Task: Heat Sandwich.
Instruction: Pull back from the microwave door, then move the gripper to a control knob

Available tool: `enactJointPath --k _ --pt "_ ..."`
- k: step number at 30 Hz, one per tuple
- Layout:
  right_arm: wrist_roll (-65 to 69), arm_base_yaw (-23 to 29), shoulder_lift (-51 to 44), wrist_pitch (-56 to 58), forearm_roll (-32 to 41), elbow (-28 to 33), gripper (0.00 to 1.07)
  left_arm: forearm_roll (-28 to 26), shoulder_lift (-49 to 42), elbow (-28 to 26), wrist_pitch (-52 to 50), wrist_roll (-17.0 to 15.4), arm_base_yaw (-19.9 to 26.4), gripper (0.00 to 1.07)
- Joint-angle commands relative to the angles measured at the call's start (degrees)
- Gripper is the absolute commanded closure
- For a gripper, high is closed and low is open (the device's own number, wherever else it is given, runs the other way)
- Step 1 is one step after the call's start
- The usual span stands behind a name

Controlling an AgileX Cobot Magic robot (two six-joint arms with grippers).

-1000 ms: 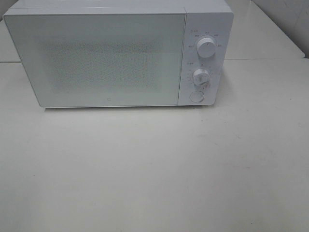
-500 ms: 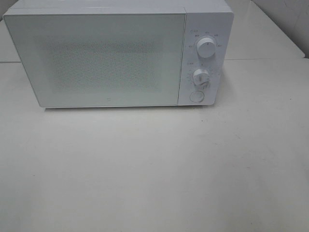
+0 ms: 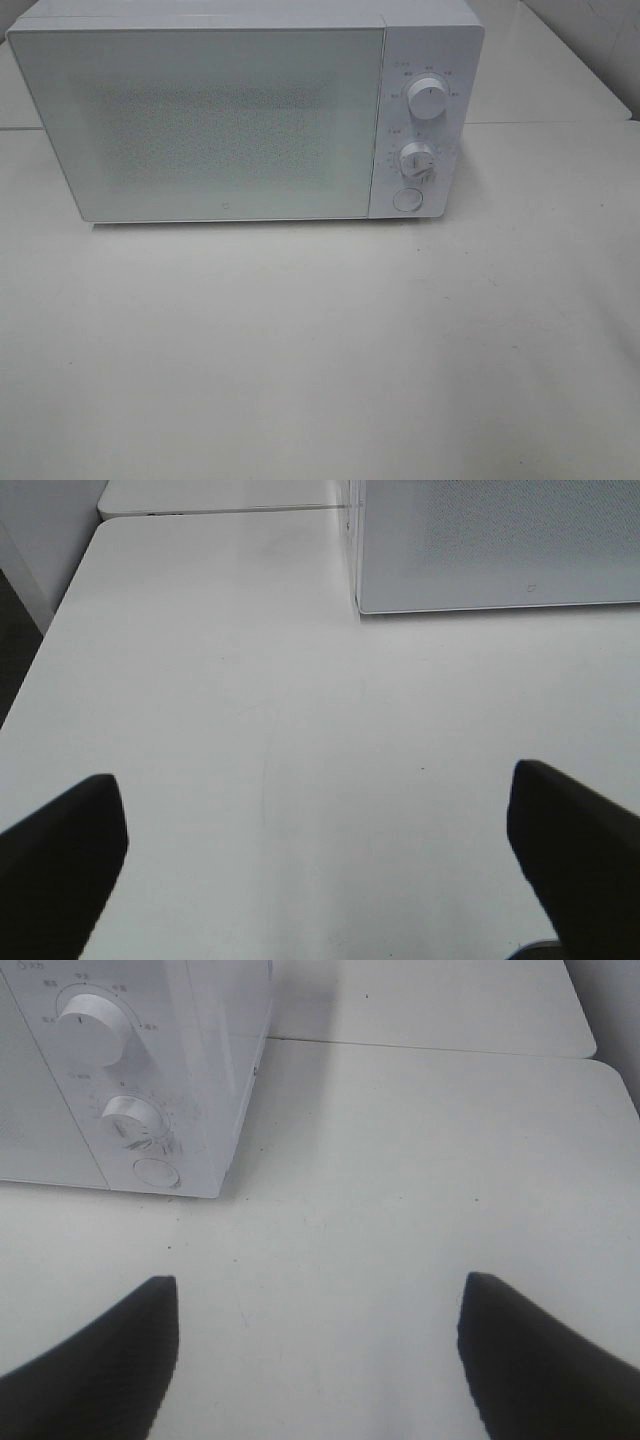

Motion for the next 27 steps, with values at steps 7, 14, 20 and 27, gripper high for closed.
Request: enactJointPath --k 7,14,20,27 --pt "0.6 -0.3 8.4 -11.9 1.8 -0.3 0.32 -0.6 -1.3 0.0 0.1 -0.1 -0.1 0.09" --pt "0.6 -0.3 14.8 -22.2 1.6 0.2 0.32 -0.6 -1.3 0.0 0.1 -0.1 -0.1 0.09" --pt "0.1 -0.3 19.4 -41.1 1.8 5.8 0.32 -0.6 -1.3 0.0 0.1 -0.1 -0.1 0.09" --pt "-0.1 0.4 21.9 -49.5 2.0 8.6 0.32 -0.6 -1.3 0.0 0.1 -0.1 -0.1 0.09"
